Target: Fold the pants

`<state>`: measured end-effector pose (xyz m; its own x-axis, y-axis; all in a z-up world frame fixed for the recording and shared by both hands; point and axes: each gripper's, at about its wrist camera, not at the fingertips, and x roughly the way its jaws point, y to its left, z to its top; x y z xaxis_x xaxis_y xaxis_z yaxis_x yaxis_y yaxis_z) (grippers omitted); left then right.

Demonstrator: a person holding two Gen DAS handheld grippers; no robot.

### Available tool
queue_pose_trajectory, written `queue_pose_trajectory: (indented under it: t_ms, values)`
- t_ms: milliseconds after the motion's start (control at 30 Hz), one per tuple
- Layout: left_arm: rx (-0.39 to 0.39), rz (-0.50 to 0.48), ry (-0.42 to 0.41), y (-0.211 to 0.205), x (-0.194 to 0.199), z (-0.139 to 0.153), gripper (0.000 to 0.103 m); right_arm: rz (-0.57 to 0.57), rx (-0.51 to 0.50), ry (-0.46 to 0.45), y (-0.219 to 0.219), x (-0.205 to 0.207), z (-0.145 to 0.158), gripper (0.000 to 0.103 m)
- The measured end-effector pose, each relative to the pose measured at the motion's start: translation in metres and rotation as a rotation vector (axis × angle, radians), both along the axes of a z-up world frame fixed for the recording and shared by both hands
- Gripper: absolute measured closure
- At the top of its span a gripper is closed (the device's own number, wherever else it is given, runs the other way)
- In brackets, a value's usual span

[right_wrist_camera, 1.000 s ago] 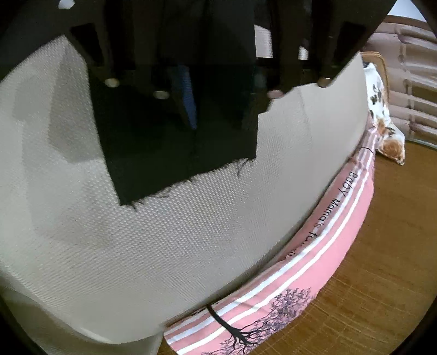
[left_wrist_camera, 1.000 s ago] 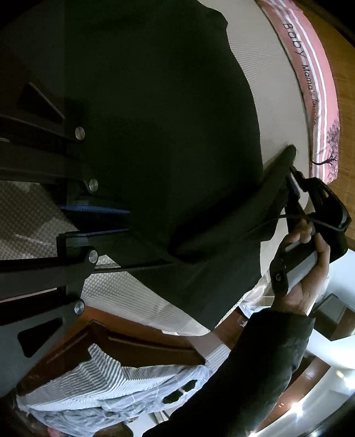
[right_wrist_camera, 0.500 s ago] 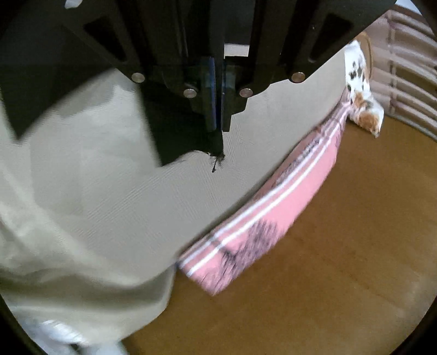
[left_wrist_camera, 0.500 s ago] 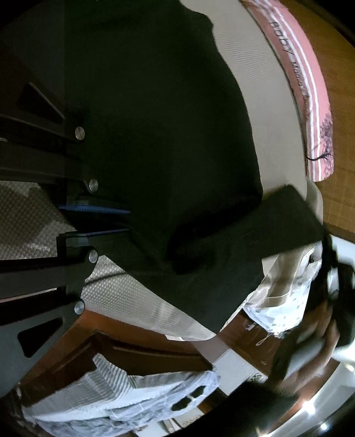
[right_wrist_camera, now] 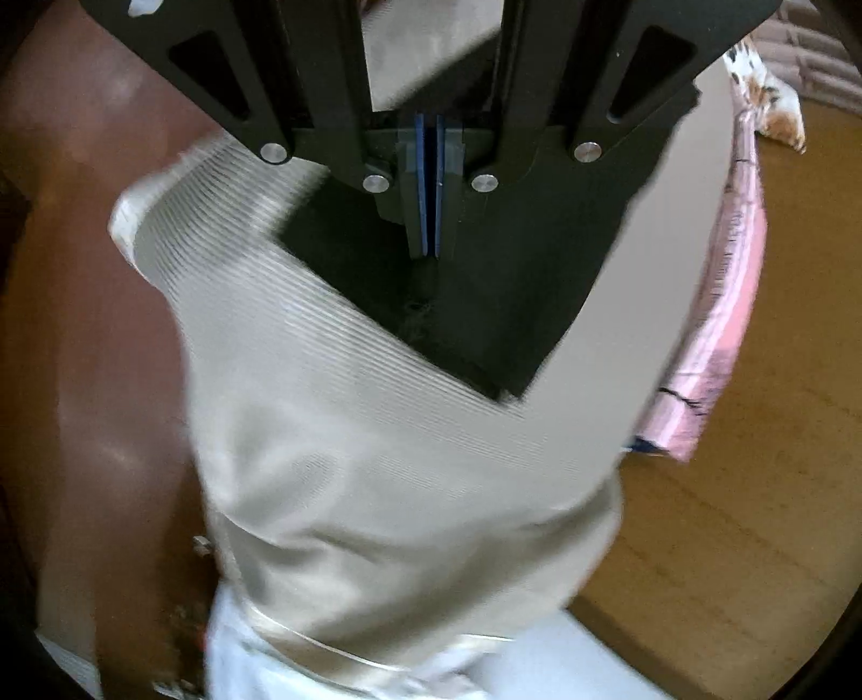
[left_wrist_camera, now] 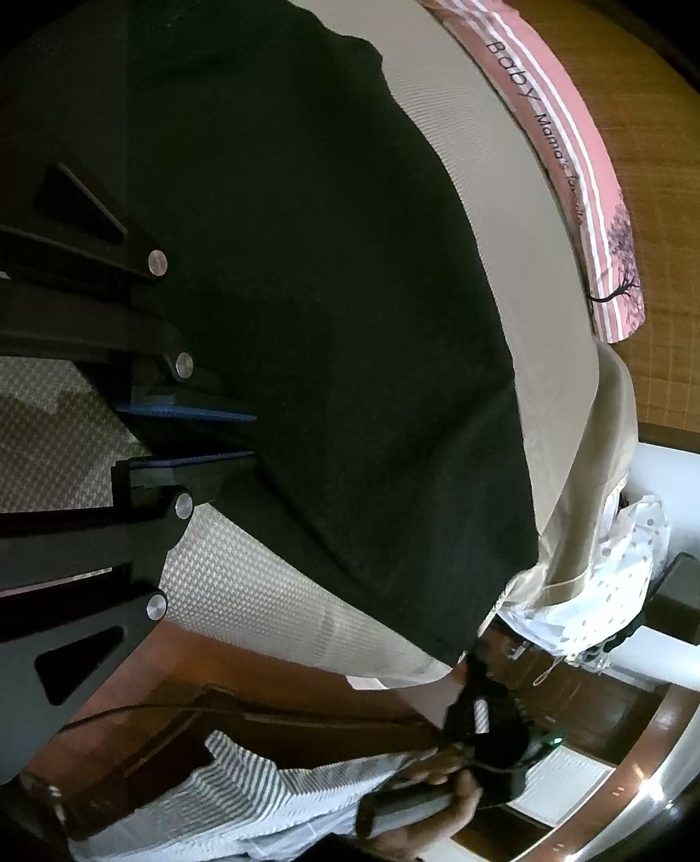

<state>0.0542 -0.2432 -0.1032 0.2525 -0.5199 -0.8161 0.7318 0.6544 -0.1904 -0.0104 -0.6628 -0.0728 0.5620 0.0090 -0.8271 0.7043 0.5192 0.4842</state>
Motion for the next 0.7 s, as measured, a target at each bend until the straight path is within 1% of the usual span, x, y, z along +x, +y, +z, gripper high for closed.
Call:
queue_pose_trajectory:
  t_ms: [67, 133, 267, 367, 467, 533, 633, 700]
  values:
    - [0.007, 0.001, -0.001, -0.001, 0.000, 0.001, 0.092, -0.022, 0.021, -0.005, -0.002, -0.006, -0.009, 0.101]
    - [0.015, -0.001, -0.003, -0.001, -0.001, 0.001, 0.092, -0.030, 0.017, -0.014, -0.004, -0.009, -0.010, 0.101]
    - [0.015, -0.012, -0.010, 0.001, -0.006, 0.003, 0.092, -0.022, -0.028, -0.017, 0.000, -0.013, -0.004, 0.101]
    - [0.016, -0.023, -0.016, 0.003, -0.008, 0.002, 0.092, -0.035, -0.028, 0.027, 0.002, -0.016, -0.013, 0.101]
    - [0.013, -0.037, -0.024, 0.005, -0.010, 0.003, 0.093, -0.047, -0.032, 0.023, 0.002, -0.022, -0.017, 0.101]
    - [0.010, -0.039, -0.022, 0.007, -0.010, 0.003, 0.095, -0.037, -0.062, 0.034, 0.006, -0.021, -0.015, 0.101]
    - [-0.002, -0.037, -0.006, 0.010, -0.008, 0.002, 0.096, -0.064, -0.068, -0.001, 0.008, -0.025, -0.007, 0.101]
    - [-0.012, -0.038, 0.005, 0.012, -0.007, 0.003, 0.096, -0.068, -0.087, 0.009, 0.011, -0.025, -0.006, 0.101]
